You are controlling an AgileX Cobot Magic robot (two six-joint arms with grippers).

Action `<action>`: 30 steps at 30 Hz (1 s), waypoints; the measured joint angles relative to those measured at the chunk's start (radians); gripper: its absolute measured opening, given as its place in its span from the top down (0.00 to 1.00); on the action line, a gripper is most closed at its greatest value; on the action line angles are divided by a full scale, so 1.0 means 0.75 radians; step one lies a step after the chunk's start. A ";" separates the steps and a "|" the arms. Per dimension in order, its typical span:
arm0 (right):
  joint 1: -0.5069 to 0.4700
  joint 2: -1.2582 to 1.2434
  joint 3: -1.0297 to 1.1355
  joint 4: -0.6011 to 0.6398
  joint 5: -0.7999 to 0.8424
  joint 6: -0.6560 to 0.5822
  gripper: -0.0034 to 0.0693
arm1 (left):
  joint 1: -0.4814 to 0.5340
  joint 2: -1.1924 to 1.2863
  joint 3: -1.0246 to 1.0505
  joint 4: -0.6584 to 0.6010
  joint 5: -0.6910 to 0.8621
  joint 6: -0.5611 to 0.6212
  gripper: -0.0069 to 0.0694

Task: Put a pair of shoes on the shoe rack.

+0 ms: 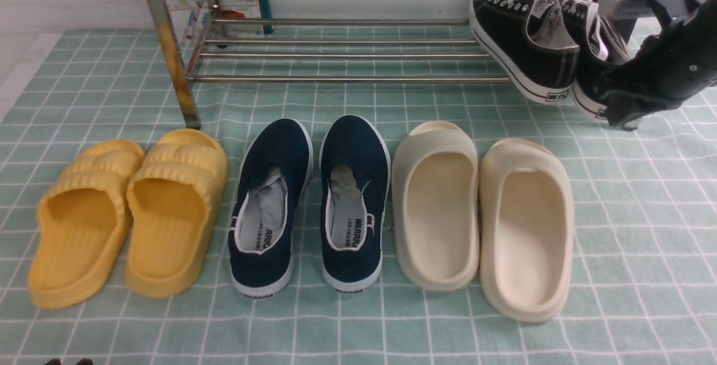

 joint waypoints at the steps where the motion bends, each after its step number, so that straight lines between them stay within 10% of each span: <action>1: 0.003 0.003 0.019 -0.010 -0.059 -0.028 0.95 | 0.000 0.000 0.000 0.000 0.000 0.000 0.60; 14: 0.007 0.089 0.036 -0.302 -0.505 0.053 0.94 | 0.000 0.000 0.000 0.000 0.000 0.000 0.60; 30: 0.033 -0.373 0.038 -0.274 -0.157 0.037 0.93 | 0.000 0.000 0.000 0.000 0.000 0.000 0.60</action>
